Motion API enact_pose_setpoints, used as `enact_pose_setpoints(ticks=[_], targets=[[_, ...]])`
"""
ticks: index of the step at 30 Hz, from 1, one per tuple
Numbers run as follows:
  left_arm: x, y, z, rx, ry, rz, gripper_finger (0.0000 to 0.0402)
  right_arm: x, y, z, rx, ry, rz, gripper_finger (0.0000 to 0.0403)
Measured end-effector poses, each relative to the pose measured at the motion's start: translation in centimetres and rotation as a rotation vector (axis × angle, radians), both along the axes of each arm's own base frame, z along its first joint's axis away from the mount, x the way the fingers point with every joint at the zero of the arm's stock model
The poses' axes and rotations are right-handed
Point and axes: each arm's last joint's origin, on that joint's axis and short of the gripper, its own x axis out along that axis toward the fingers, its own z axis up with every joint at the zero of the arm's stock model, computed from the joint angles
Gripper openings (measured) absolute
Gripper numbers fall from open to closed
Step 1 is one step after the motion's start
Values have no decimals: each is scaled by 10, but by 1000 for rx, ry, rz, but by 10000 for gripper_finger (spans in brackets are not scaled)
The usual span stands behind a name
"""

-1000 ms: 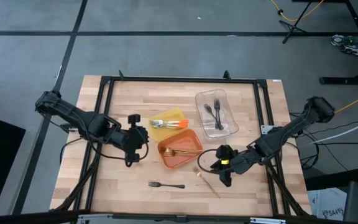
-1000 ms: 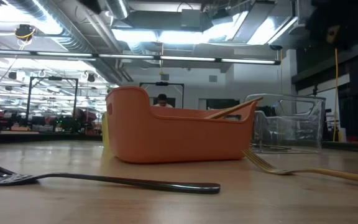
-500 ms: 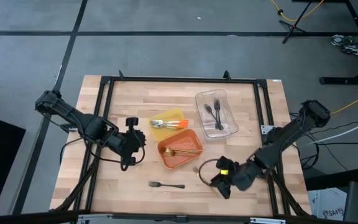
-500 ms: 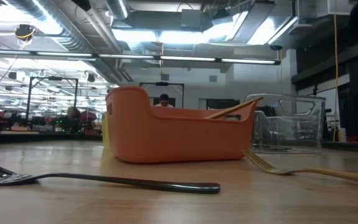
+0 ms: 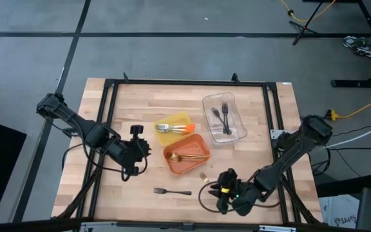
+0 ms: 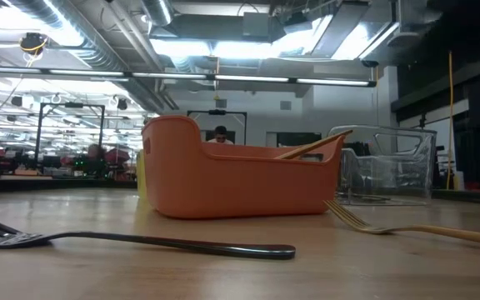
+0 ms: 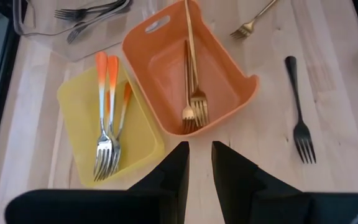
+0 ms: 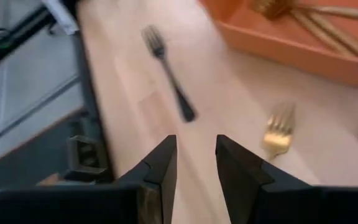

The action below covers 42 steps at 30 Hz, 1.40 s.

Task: Sort silverware by color (type)
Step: Put the gold fork into the orange bin

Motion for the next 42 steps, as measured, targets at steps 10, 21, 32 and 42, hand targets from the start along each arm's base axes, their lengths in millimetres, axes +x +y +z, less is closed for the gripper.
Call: enact_pose_setpoints(ticks=[10,21,32,42], targets=[[-3,-6,0,-4,-6,-28,63,12,-9,-33,-170,69,-78,104],[-3,-7,1,-6,-12,-30,63,12,-20,-44,-205,140,-85,104],[-2,-7,1,-4,-14,-28,63,14,-17,-58,-212,178,-67,104],[-2,-7,1,-7,-20,-27,63,19,-11,-83,-216,212,-54,104]])
